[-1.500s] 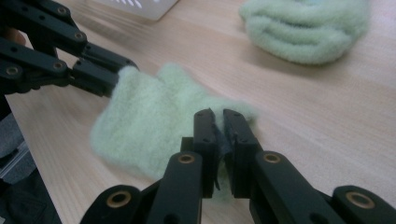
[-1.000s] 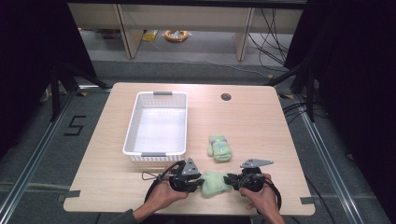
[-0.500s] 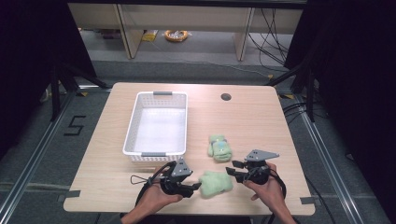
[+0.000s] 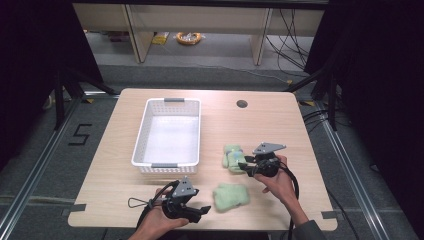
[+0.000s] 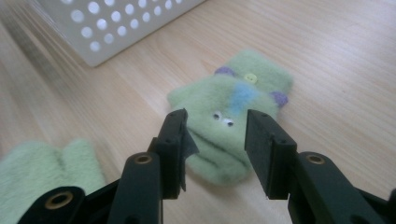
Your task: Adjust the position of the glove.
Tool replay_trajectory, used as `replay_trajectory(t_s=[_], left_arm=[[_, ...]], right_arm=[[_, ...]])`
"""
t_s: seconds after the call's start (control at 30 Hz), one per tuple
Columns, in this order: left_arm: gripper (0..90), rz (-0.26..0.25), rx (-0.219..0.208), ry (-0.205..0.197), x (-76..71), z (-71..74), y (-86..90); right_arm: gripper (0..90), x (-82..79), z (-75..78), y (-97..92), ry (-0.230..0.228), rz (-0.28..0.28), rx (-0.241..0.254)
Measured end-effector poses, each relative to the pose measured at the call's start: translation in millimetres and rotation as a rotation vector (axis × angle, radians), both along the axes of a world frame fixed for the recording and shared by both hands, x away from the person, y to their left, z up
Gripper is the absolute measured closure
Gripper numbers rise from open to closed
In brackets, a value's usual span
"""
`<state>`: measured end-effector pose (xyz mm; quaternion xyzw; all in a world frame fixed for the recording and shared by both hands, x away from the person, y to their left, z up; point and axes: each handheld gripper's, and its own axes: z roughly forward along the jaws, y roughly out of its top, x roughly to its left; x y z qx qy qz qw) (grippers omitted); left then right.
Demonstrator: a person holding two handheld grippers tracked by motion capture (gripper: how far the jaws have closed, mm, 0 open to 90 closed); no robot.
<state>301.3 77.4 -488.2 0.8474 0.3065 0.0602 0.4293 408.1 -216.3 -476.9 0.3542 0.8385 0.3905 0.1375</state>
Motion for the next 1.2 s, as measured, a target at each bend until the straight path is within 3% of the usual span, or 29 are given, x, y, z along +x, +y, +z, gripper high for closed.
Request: replay_trajectory(t_s=[0.07,0.1,0.17,0.2,0.23,0.27,0.33,0.37,0.4,0.43,0.5,0.57,0.63,0.67,0.7,0.73,0.77,0.8,0.83,0.87,0.9,0.93,1.03,1.07,1.1,1.13,1.17,1.2], left_arm=[[31.0,0.012,-0.013,-0.012,-1.1,-0.9,0.4],[30.7,-0.010,0.015,-0.021,0.3,-0.3,2.8],[30.2,0.020,-0.008,-0.001,-0.8,-2.5,2.7],[29.9,0.001,0.016,-0.010,0.3,-2.3,5.4],[29.6,0.028,-0.012,0.006,-1.2,-4.1,4.3],[29.5,0.015,0.013,-0.008,-0.2,-3.8,6.2],[29.3,0.016,0.003,-0.004,-1.4,-5.0,6.5],[29.2,0.026,-0.012,0.017,-3.3,-5.9,5.7],[29.2,0.027,-0.013,0.013,-3.7,-6.5,5.5],[29.1,-0.004,0.016,-0.003,-2.4,-5.9,7.6],[29.1,-0.006,0.019,0.001,-3.1,-6.1,7.4],[29.1,0.014,0.004,0.009,-4.2,-7.2,5.7],[29.1,0.022,-0.010,0.019,-4.7,-8.2,4.7],[29.1,0.018,0.007,0.013,-3.5,-8.5,5.5],[29.1,-0.010,0.023,0.003,-2.7,-7.1,7.4],[29.1,0.001,0.016,0.007,-3.2,-7.4,6.9],[29.1,0.003,0.015,0.009,-3.1,-7.5,7.1],[29.1,0.017,-0.002,0.012,-3.5,-8.2,5.9],[29.1,0.016,-0.001,0.011,-3.3,-8.2,6.0],[29.1,0.014,0.003,0.009,-3.2,-8.1,6.1],[29.1,0.008,0.007,0.006,-2.5,-8.5,6.2],[29.1,0.001,0.027,0.004,-2.0,-8.1,7.2],[29.1,0.006,0.006,0.010,-3.0,-8.6,5.8],[29.1,0.000,0.026,0.003,-2.1,-8.2,7.0],[29.1,-0.001,0.029,0.000,-1.8,-8.1,7.3],[29.1,-0.005,0.031,-0.002,-1.4,-8.1,7.5],[29.1,0.010,0.000,0.004,-2.4,-8.8,5.7],[29.1,0.011,0.000,0.003,-2.3,-8.9,5.8]], right_arm=[[59.3,7.1,-1.9,1.3,0.008,0.014,-0.026],[59.3,9.6,-4.2,3.7,0.012,-0.002,-0.008],[59.3,14.0,-4.5,4.3,0.034,0.013,-0.036],[59.2,16.1,-7.1,6.5,0.029,0.002,-0.014],[59.2,18.5,-8.8,7.5,0.021,0.007,-0.012],[59.3,20.5,-8.9,7.9,0.030,0.015,-0.024],[59.4,23.2,-9.4,7.2,0.031,0.032,-0.047],[59.4,23.7,-12.0,8.6,0.018,0.025,-0.024],[59.5,23.4,-11.1,8.4,0.040,0.028,-0.023],[59.4,24.0,-12.1,8.1,0.037,0.030,-0.029],[59.3,24.4,-11.9,5.9,0.053,0.035,-0.055],[58.9,24.7,-14.2,6.3,0.060,0.029,-0.037],[58.3,25.2,-14.7,5.8,0.077,0.044,-0.058],[57.9,26.1,-18.1,6.6,0.061,0.046,-0.056],[57.9,25.9,-17.1,6.4,0.090,0.042,-0.069],[57.9,27.3,-20.4,6.8,0.072,0.041,-0.057],[59.0,27.8,-19.4,6.2,0.099,0.047,-0.069],[59.0,27.8,-19.4,6.2,0.099,0.047,-0.069],[59.3,28.6,-22.5,7.2,0.072,0.046,-0.065],[59.8,28.1,-21.3,7.9,0.090,0.051,-0.085],[60.2,28.5,-23.5,8.9,0.074,0.051,-0.079],[61.1,29.1,-24.4,9.3,0.068,0.058,-0.083],[70.4,28.0,-24.1,8.1,0.085,0.047,-0.091],[70.4,28.0,-24.1,8.1,0.085,0.047,-0.091],[73.9,28.0,-26.0,8.4,0.073,0.032,-0.075],[78.1,27.2,-25.5,7.7,0.089,0.016,-0.054],[79.9,27.0,-24.1,5.9,0.101,0.017,-0.062],[81.3,26.8,-24.8,5.5,0.097,0.005,-0.052]])
